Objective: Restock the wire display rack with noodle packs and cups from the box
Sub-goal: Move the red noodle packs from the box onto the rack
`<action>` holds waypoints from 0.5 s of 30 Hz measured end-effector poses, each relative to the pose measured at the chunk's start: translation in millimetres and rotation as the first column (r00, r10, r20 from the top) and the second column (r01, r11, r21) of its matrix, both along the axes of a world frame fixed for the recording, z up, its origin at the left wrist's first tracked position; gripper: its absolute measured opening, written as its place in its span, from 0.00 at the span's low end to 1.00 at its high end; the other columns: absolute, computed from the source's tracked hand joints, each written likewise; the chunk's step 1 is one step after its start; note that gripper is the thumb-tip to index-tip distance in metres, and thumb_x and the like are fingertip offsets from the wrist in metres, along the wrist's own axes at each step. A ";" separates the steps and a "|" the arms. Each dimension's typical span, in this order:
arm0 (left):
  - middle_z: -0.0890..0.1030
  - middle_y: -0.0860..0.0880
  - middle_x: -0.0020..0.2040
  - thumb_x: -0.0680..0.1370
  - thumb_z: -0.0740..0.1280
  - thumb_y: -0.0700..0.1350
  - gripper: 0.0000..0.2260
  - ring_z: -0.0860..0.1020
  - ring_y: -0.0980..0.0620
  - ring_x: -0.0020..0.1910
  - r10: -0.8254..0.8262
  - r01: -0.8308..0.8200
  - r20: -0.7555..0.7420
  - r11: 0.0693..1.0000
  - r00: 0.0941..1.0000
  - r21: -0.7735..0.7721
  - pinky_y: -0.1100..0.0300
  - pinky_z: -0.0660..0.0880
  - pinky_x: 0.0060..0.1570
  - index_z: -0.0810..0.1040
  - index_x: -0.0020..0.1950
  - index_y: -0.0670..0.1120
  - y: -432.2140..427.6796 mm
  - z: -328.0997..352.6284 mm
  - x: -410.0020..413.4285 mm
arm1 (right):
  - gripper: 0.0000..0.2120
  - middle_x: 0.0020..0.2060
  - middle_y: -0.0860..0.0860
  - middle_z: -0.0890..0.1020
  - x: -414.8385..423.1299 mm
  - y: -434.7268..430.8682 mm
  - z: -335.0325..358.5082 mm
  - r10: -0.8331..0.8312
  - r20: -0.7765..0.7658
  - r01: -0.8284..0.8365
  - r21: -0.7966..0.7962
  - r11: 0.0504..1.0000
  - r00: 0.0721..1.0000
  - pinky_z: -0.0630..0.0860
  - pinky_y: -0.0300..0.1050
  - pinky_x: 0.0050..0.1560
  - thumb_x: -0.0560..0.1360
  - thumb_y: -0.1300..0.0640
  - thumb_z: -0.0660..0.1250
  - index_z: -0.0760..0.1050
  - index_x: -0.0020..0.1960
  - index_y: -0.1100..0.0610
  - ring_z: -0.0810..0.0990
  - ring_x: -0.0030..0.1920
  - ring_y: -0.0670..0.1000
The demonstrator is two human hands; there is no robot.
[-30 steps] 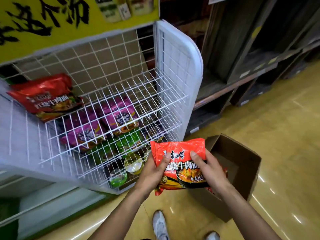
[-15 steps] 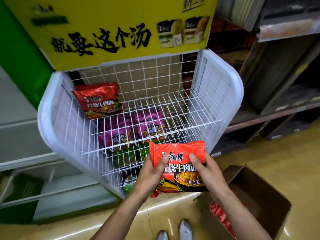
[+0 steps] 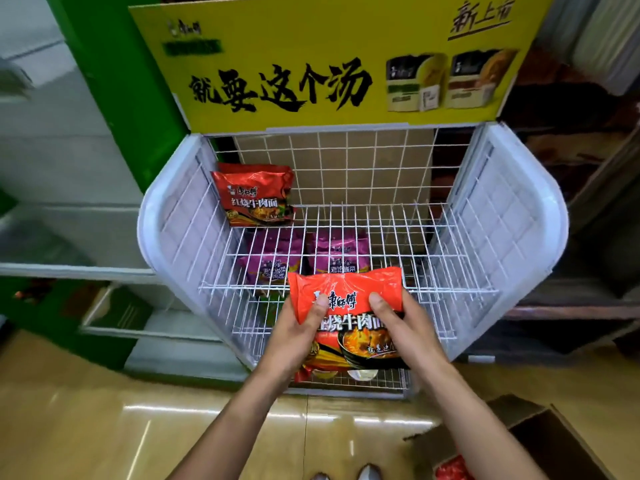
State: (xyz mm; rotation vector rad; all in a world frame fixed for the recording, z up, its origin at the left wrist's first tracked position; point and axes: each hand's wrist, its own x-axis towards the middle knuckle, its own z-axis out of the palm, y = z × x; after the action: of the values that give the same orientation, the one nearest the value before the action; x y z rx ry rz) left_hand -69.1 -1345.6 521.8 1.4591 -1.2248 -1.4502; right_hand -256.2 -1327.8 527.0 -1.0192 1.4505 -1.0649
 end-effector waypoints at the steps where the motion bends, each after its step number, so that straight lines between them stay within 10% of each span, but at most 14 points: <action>1: 0.82 0.54 0.62 0.77 0.67 0.65 0.23 0.82 0.53 0.59 0.023 -0.023 -0.009 1.000 1.000 -0.003 0.47 0.79 0.61 0.72 0.69 0.59 -0.3 1.8 -1.4 | 0.16 0.54 0.44 0.84 -1.2 -5.3 0.2 0.017 -0.006 -0.017 -0.001 1.000 1.000 0.80 0.46 0.53 0.77 0.40 0.67 0.75 0.62 0.43 0.84 0.54 0.46; 15: 0.84 0.53 0.59 0.74 0.69 0.68 0.20 0.83 0.48 0.59 0.232 -0.232 -0.022 0.972 0.973 -0.026 0.40 0.78 0.61 0.75 0.63 0.62 -24.3 15.5 27.4 | 0.18 0.57 0.43 0.83 27.5 -60.5 9.5 0.201 -0.036 -0.203 -0.039 0.978 0.979 0.77 0.57 0.63 0.77 0.39 0.66 0.74 0.64 0.42 0.81 0.58 0.47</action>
State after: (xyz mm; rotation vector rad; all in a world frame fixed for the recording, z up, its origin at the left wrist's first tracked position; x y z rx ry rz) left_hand -41.7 -1369.9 537.3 1.5108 -1.0210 -1.2811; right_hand -228.7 -1388.2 536.6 -1.1914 1.3224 -0.9388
